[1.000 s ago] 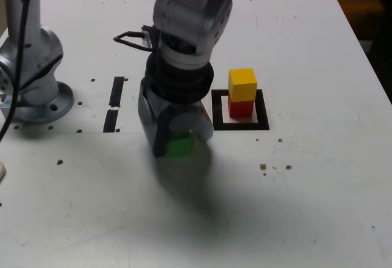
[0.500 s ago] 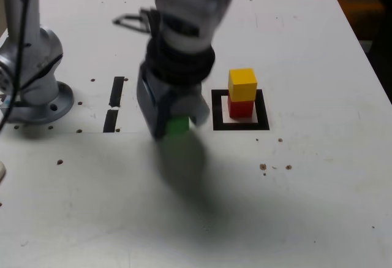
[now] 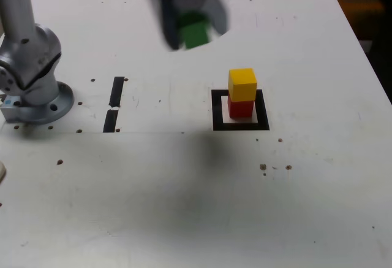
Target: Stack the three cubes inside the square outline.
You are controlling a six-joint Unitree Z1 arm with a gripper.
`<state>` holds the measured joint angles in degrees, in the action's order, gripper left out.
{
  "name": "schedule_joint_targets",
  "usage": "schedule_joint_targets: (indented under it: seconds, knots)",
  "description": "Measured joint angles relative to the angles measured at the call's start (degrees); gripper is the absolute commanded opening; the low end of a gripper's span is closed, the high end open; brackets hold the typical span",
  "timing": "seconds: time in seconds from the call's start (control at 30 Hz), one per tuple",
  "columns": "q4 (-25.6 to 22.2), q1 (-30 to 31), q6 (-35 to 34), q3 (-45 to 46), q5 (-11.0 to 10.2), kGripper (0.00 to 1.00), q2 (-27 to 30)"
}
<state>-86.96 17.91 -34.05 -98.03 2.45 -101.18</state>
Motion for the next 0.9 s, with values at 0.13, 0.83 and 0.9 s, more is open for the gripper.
schedule_joint_targets:
  seconds: [0.13, 0.83, 0.9]
  knots:
    - [-0.04, -3.09, 8.51, -4.15, 0.63, 0.20, -5.53]
    - [-2.73, -7.36, 15.42, -11.74, 2.28, 0.21, -16.70]
    - [-2.72, -7.44, 15.40, -10.98, 2.98, 0.21, -17.12]
